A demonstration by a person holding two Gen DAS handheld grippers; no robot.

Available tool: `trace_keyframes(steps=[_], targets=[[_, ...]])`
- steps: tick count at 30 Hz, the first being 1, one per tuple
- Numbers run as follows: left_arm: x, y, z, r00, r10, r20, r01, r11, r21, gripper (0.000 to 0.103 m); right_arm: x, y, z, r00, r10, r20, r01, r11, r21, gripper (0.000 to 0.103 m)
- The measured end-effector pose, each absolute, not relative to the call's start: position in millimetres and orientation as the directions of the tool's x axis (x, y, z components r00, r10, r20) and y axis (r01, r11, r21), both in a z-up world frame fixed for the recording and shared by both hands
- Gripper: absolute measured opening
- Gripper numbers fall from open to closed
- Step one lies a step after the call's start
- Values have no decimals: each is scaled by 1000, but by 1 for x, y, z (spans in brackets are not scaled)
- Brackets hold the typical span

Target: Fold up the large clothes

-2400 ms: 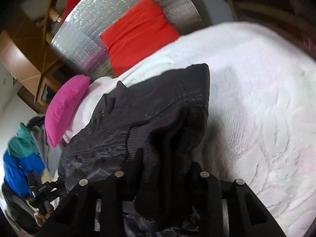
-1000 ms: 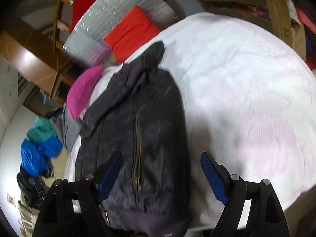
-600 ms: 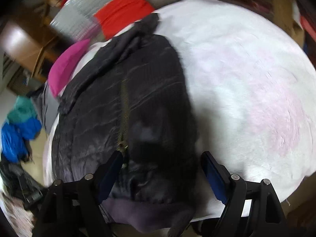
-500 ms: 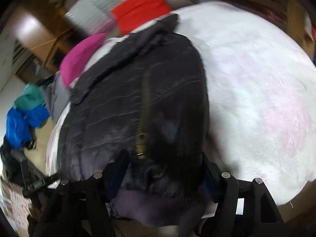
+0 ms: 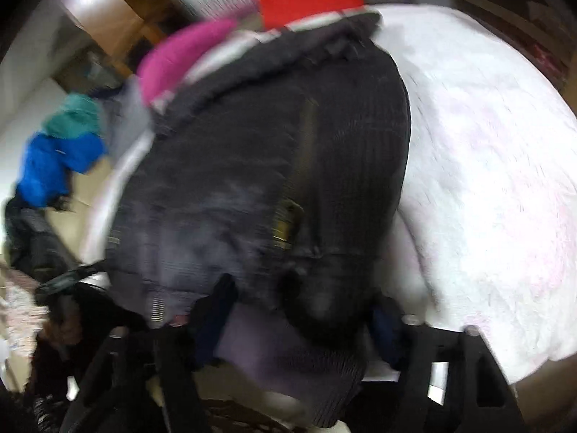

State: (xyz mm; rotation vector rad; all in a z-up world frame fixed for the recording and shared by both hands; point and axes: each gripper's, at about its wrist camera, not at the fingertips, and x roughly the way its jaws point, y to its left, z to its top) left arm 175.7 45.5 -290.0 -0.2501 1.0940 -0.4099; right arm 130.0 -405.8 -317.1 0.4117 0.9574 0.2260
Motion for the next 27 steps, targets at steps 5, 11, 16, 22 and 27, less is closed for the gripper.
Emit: trace_keyframes(steps=[5, 11, 16, 22, 27], targets=[[178, 37, -298, 376, -390, -840, 194, 920, -340, 54, 131, -419, -339, 504, 335, -796, 67, 904, 423, 57], [182, 21, -324, 217, -392, -894, 203, 914, -352, 83, 130, -414, -349, 444, 369, -817, 59, 897, 437, 59], [183, 31, -315, 268, -426, -864, 172, 903, -393, 58, 113, -405, -344, 436, 381, -815, -1, 906, 423, 52], [174, 35, -304, 326, -451, -831, 215, 891, -400, 42, 105, -396, -328, 482, 398, -780, -52, 902, 428, 34], [177, 33, -311, 307, -435, -847, 208, 899, -386, 47, 107, -389, -328, 475, 416, -775, -50, 893, 448, 47]])
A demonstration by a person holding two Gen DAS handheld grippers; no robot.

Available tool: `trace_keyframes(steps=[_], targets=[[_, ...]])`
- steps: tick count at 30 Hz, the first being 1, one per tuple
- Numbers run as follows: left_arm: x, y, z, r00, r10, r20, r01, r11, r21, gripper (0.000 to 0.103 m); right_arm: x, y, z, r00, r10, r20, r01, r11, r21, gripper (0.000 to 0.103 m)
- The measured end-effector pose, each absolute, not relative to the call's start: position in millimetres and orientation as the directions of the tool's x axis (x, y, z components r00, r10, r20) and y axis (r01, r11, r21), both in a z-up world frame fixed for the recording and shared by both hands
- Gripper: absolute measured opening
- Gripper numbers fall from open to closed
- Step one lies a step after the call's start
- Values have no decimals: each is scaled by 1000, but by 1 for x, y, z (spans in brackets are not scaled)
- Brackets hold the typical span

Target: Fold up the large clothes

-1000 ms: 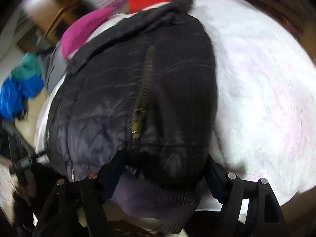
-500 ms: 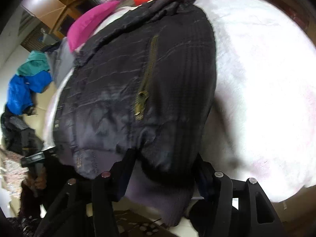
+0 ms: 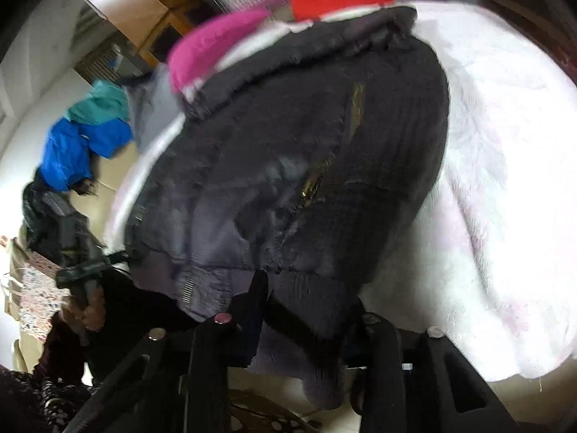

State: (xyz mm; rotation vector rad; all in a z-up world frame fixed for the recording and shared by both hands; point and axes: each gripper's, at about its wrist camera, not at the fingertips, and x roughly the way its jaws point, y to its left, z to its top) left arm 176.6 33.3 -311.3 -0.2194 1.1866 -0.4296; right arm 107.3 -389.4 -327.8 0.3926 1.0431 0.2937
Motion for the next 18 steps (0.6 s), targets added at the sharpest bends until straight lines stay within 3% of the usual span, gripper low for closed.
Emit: trace_keyframes(steps=[2, 4, 5, 7, 13, 18], targets=[[179, 32, -312, 304, -447, -841, 207, 893, -400, 48, 115, -387, -349, 406, 396, -824, 13, 899, 439, 55], [182, 29, -311, 310, -454, -835, 212, 890, -404, 37, 110, -377, -343, 442, 361, -821, -39, 922, 385, 44], [180, 32, -308, 309, -469, -827, 222, 881, -417, 32, 108, -374, -336, 458, 357, -814, -56, 926, 374, 32], [180, 32, -297, 317, -485, -815, 254, 871, -420, 22, 103, -378, -316, 511, 381, -771, -74, 913, 402, 26], [194, 39, -229, 391, -600, -698, 335, 799, -499, 19, 98, -380, -248, 673, 393, -626, -153, 903, 402, 25], [239, 40, -170, 463, -619, -634, 368, 785, -498, 18, 121, -392, -201, 788, 379, -485, -174, 893, 414, 25]])
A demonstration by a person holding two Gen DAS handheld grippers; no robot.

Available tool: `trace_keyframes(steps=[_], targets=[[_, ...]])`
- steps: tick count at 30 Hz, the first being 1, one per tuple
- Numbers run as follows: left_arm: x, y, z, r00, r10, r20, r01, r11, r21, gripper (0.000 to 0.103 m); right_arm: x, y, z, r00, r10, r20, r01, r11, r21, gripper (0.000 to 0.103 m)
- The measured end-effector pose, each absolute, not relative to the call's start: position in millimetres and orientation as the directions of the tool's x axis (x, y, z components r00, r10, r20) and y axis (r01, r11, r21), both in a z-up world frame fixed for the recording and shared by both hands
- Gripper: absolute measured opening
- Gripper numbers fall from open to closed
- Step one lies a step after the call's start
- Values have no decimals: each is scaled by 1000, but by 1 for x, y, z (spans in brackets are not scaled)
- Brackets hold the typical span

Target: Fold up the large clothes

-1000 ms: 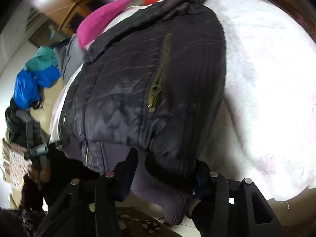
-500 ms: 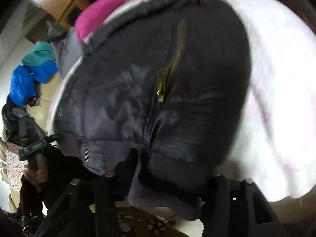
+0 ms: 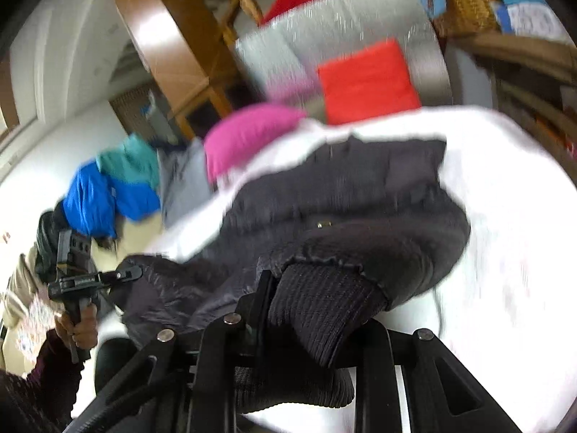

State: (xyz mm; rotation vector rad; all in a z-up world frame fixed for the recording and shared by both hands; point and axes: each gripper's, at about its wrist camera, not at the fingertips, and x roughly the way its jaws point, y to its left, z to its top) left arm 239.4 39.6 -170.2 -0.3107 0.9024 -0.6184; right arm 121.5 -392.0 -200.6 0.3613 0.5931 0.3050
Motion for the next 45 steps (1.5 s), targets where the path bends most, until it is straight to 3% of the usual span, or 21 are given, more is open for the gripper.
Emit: trace_keyframes(steps=[5, 11, 18, 23, 29, 34, 35, 36, 39, 40, 41, 42, 45], targets=[[319, 32, -128, 548, -589, -594, 365, 807, -464, 18, 182, -403, -164, 872, 303, -384, -138, 906, 400, 25], [439, 4, -117, 620, -532, -576, 325, 843, -429, 15, 308, -395, -145, 922, 185, -341, -62, 938, 342, 25], [570, -33, -147, 623, -452, -639, 253, 889, -383, 13, 449, -418, -172, 916, 93, -390, 32, 952, 303, 25], [634, -58, -204, 599, -382, -704, 199, 923, -330, 13, 521, -437, -219, 884, 49, -465, 112, 944, 312, 25], [665, -63, -259, 579, -367, -728, 171, 928, -332, 17, 578, -474, -277, 818, 113, -565, 200, 863, 463, 27], [678, -47, -287, 516, -472, -715, 132, 868, -478, 18, 584, -512, -299, 810, 310, -497, 159, 700, 696, 35], [677, -41, -285, 511, -502, -698, 126, 847, -516, 20, 583, -518, -300, 805, 346, -482, 151, 666, 730, 39], [675, -36, -282, 505, -531, -681, 122, 824, -553, 22, 580, -525, -301, 797, 392, -459, 142, 617, 774, 49], [664, -21, -261, 503, -590, -631, 104, 766, -634, 47, 560, -545, -299, 820, 469, -327, 88, 461, 883, 79], [657, -14, -253, 522, -579, -626, 88, 767, -635, 69, 548, -553, -295, 841, 462, -280, 72, 417, 906, 82], [650, -9, -242, 555, -556, -618, 70, 772, -632, 78, 534, -561, -289, 864, 444, -238, 55, 386, 921, 85], [643, -2, -233, 582, -545, -604, 67, 772, -632, 84, 521, -566, -282, 879, 425, -215, 44, 377, 925, 89], [617, 16, -211, 604, -508, -614, 29, 783, -621, 84, 479, -574, -259, 901, 354, -251, 66, 461, 885, 91]])
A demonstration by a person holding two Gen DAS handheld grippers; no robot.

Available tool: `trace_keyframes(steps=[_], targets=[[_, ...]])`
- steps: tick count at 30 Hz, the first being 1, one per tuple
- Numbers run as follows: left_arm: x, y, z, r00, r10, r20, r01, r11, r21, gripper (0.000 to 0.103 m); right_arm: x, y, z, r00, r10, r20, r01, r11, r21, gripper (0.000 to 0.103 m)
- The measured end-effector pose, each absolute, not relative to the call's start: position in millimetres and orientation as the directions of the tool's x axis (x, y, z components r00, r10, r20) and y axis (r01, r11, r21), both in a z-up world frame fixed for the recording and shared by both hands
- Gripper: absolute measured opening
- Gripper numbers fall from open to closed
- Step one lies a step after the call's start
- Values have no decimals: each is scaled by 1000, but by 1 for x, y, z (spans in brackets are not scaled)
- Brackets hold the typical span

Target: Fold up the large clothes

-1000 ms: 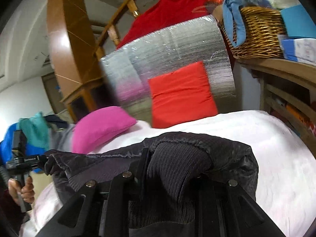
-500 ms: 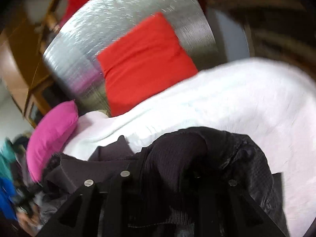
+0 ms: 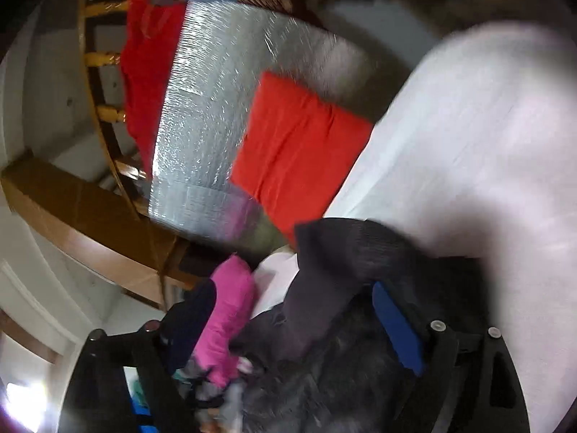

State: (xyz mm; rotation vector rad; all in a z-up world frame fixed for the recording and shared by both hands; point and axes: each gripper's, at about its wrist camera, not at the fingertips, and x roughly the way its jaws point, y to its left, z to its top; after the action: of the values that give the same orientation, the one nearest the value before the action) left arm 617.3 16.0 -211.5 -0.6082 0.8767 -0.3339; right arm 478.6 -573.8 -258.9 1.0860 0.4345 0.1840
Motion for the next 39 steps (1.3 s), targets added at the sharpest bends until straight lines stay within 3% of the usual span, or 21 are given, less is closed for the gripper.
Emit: trace_keyframes(steps=[8, 13, 17, 23, 29, 39], targets=[[474, 30, -212, 634, -459, -623, 18, 813, -581, 84, 359, -552, -253, 885, 323, -336, 122, 535, 836, 91], [415, 24, -247, 610, -366, -703, -81, 854, -514, 84, 325, -529, -285, 853, 363, -375, 171, 485, 858, 91], [414, 9, -263, 566, -275, -777, -100, 913, -396, 84, 320, -510, -304, 829, 394, -396, 198, 456, 868, 91], [437, 18, -288, 531, -346, -774, -160, 856, -492, 84, 340, -503, -336, 811, 392, -435, 267, 415, 870, 91], [461, 35, -301, 575, -415, -705, -224, 750, -623, 84, 365, -508, -358, 823, 346, -450, 304, 401, 864, 91], [490, 47, -308, 640, -431, -636, -275, 644, -713, 83, 398, -533, -360, 882, 274, -384, 271, 371, 888, 92]])
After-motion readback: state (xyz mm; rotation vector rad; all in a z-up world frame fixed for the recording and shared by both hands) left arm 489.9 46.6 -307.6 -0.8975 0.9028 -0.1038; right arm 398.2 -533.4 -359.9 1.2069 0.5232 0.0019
